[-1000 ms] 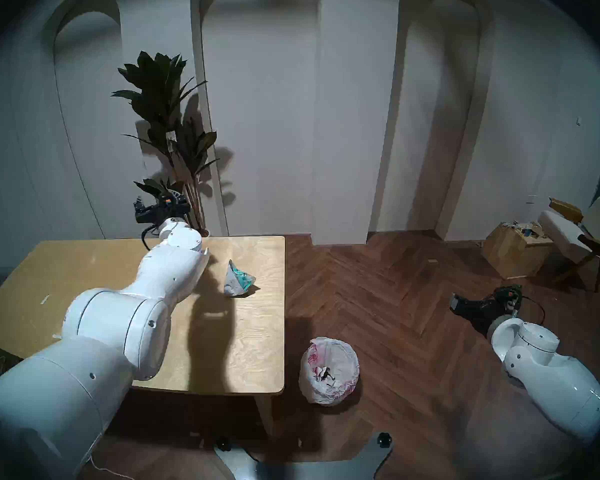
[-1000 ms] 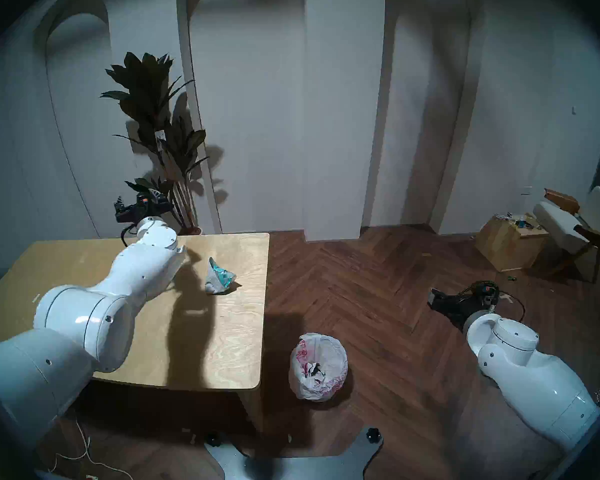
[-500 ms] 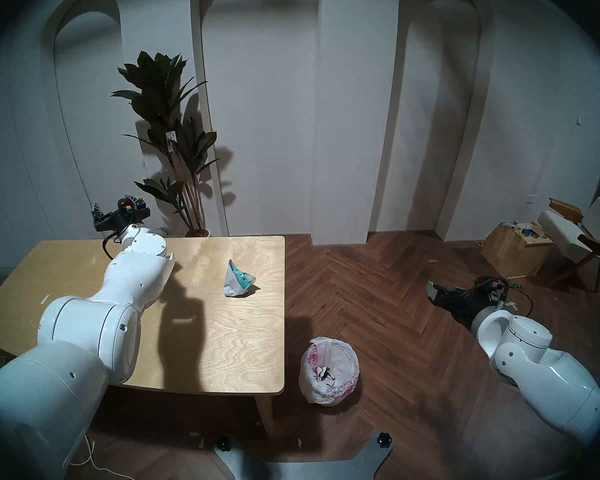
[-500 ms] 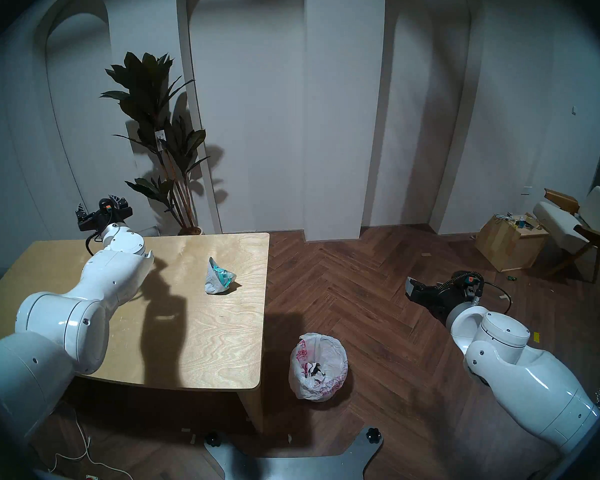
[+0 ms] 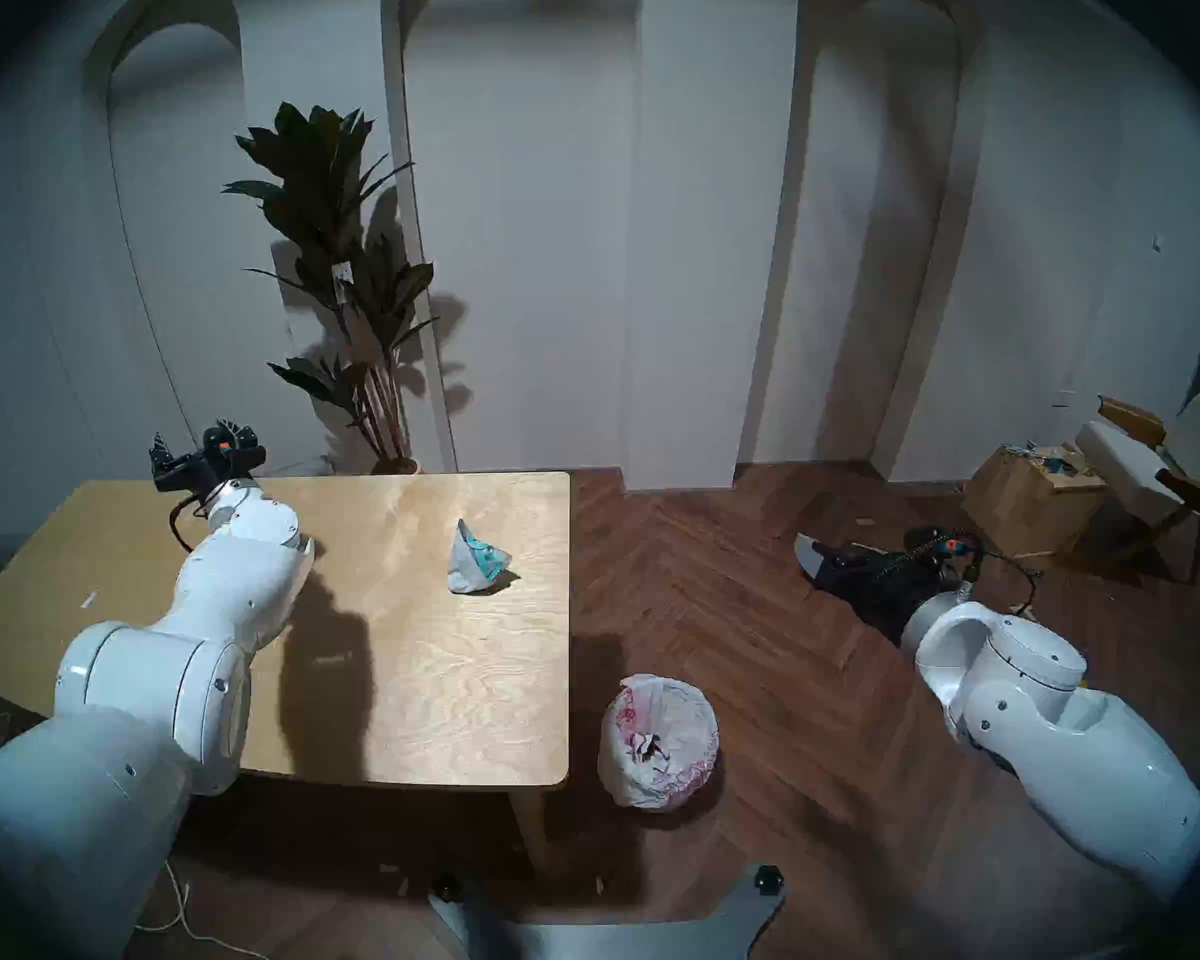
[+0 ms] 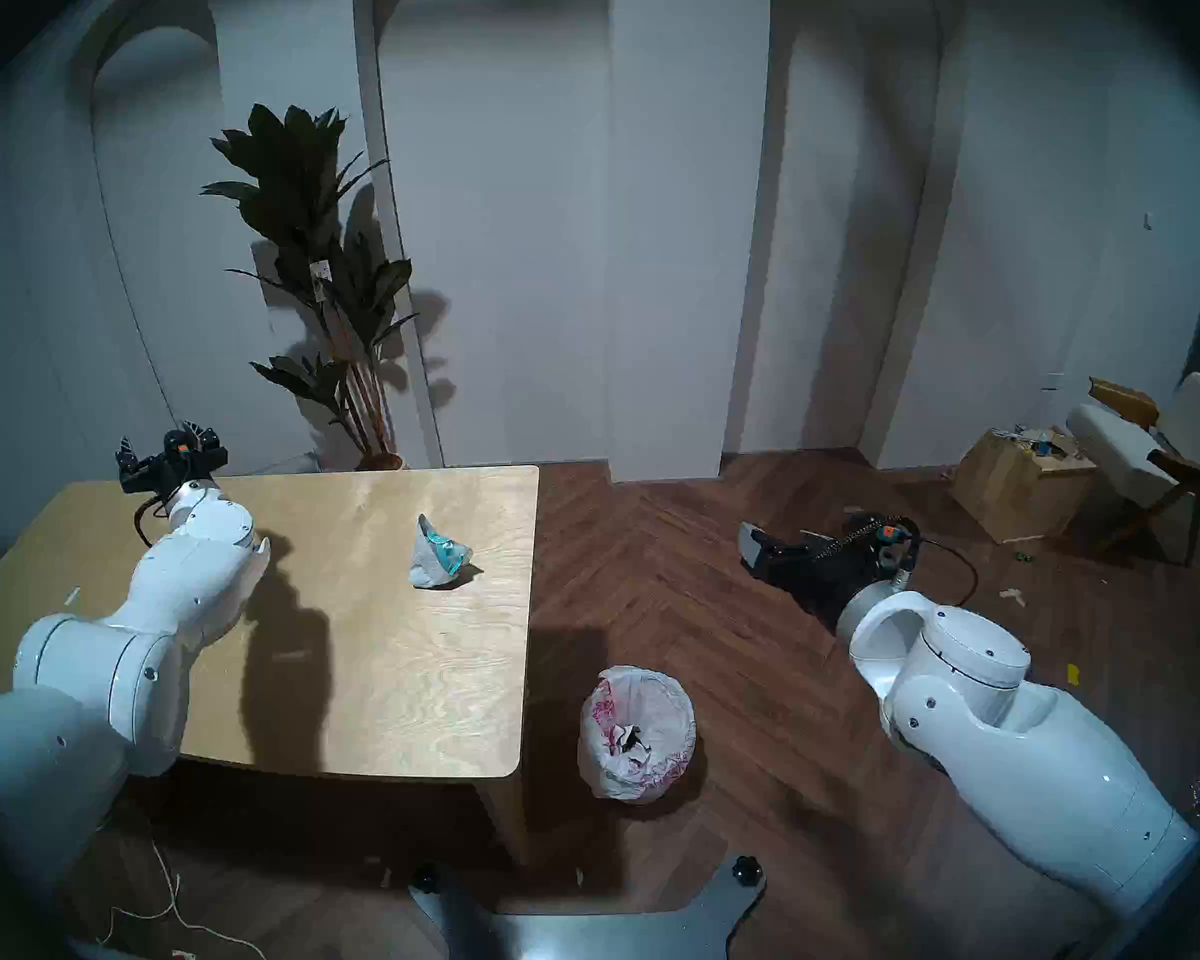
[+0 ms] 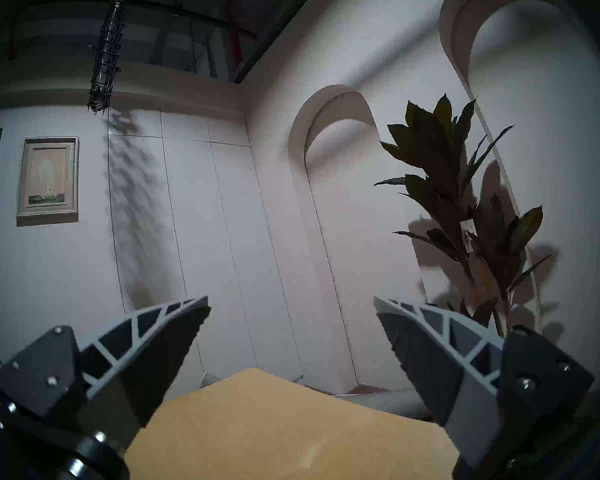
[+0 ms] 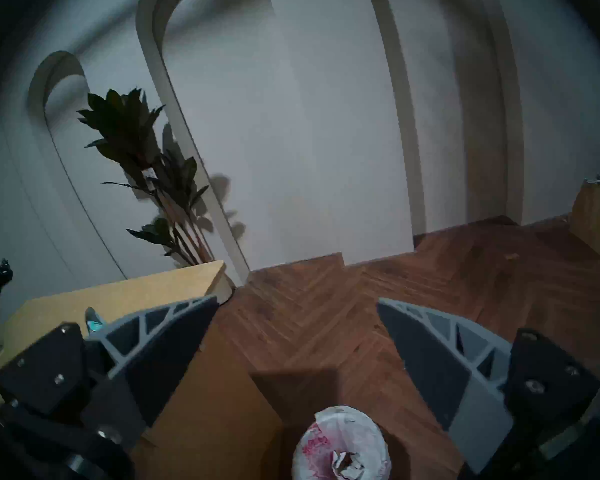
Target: Put the trash into the trash bin on the ground
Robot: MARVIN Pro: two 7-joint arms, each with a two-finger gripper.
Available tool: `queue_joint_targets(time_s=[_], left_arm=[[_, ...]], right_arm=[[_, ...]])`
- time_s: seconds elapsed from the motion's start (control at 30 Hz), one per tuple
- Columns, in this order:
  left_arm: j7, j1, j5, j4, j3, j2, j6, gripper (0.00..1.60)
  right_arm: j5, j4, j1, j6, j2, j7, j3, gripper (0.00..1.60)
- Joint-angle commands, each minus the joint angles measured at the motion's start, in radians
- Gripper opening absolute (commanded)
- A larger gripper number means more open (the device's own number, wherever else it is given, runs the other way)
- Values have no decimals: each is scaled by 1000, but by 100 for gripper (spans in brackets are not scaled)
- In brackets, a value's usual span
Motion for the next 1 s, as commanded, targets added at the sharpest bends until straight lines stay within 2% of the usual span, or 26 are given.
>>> queue_joint_targets(time_s=[0.0,0.63,0.97], left_arm=[[-5,10,10,-31,4,34,-22,160],[-33,82,27,-98,19,66,-77,160],[-68,125,34,-118,40,70,-90,160]], right_arm=[[-9,-43,77,6,-21,7,-28,160],[-45,-6,177,27,-69,-3,-132,160],[-62,20,245,46,-114,-13,-192,160]])
